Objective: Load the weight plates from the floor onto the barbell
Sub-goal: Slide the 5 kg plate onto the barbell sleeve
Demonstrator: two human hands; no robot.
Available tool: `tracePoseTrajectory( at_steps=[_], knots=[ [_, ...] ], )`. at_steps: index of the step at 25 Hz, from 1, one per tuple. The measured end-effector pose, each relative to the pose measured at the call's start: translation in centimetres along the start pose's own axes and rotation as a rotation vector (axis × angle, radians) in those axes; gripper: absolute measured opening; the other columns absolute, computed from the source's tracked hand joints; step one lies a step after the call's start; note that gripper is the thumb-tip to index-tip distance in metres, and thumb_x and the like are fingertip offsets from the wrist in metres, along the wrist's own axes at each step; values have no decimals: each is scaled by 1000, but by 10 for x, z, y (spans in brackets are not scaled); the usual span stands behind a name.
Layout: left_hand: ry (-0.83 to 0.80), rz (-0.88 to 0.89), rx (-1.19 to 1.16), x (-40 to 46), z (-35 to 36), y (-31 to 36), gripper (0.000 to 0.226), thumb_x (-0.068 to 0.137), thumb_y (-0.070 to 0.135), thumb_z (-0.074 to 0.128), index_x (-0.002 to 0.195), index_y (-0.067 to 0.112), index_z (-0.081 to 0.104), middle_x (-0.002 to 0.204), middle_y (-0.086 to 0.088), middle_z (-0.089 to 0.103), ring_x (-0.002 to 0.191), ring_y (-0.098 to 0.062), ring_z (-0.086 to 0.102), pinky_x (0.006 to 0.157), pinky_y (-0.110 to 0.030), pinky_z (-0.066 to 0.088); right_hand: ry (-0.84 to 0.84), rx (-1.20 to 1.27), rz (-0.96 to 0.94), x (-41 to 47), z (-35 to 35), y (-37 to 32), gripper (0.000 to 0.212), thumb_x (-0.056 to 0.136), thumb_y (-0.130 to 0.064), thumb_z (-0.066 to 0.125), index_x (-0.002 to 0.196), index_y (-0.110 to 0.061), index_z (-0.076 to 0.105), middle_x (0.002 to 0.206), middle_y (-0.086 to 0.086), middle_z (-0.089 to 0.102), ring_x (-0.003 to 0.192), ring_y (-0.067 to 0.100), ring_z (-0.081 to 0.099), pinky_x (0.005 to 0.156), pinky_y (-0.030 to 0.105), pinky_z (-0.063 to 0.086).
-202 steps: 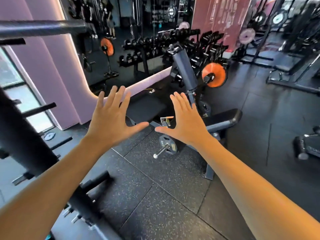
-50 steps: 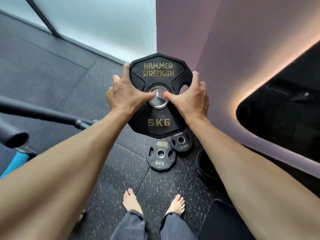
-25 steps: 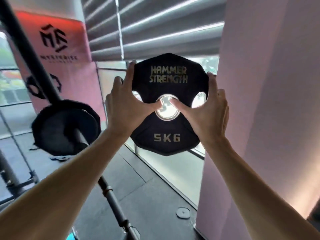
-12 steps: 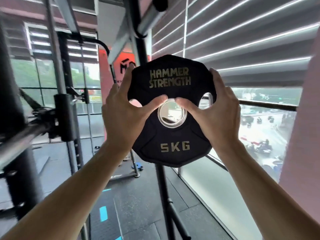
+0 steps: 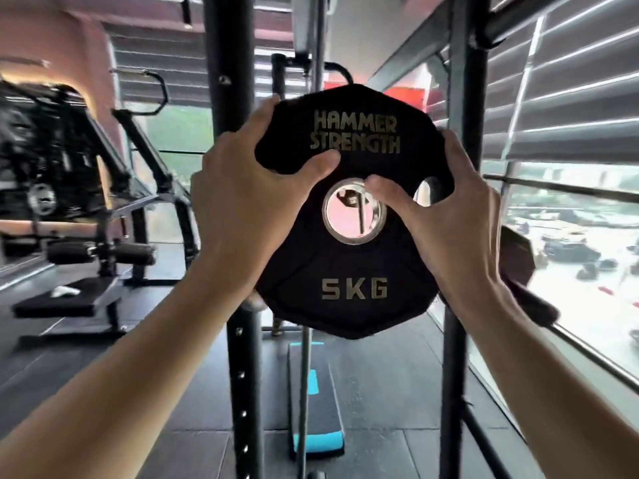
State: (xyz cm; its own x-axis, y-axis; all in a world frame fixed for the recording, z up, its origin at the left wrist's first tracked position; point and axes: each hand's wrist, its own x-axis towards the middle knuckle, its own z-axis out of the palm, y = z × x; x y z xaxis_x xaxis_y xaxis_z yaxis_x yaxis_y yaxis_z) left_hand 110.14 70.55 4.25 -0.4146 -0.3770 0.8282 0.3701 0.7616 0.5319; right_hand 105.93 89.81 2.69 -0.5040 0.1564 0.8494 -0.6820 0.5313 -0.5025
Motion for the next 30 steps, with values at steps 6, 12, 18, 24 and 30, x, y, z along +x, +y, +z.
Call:
tracePoseTrajectory(
  at_steps=[6,12,18,24,30],
  knots=[
    [14,-46,81,-17,-47,-32,74,74,76,66,139,44,54,98,18,72,87,-5,69,90,-39,56,-115,81,59,-34,37,-23,89,64,-81,70,140,-39,49,103,-9,70,97,14,66,87,38,55],
    [40,-83,127,-33,-61,-53,86,71,78,67,146,42,48,110,20,71,104,-6,67,103,-45,50,-164,71,94,-59,56,-25,106,60,-89,63,152,-45,32,110,-1,67,103,20,65,91,43,55],
    [24,-102,128,-45,-63,-69,89,67,83,65,146,47,46,112,22,70,107,-11,67,98,-46,54,-201,44,111,-76,60,-21,103,62,-88,63,151,-48,31,103,-1,64,98,20,63,86,39,55],
    [59,-132,86,-59,-55,-99,89,68,82,68,146,48,45,118,18,69,108,-9,67,98,-45,54,-204,17,99,-89,78,-13,95,66,-80,69,149,-48,35,101,0,58,94,15,59,77,22,47],
    [101,-10,37,-62,-43,-115,81,77,71,70,146,35,49,122,7,62,113,-5,59,99,-41,52,-126,34,36,-96,88,-3,93,70,-71,72,151,-42,35,108,3,53,92,14,57,77,27,49]
  ],
)
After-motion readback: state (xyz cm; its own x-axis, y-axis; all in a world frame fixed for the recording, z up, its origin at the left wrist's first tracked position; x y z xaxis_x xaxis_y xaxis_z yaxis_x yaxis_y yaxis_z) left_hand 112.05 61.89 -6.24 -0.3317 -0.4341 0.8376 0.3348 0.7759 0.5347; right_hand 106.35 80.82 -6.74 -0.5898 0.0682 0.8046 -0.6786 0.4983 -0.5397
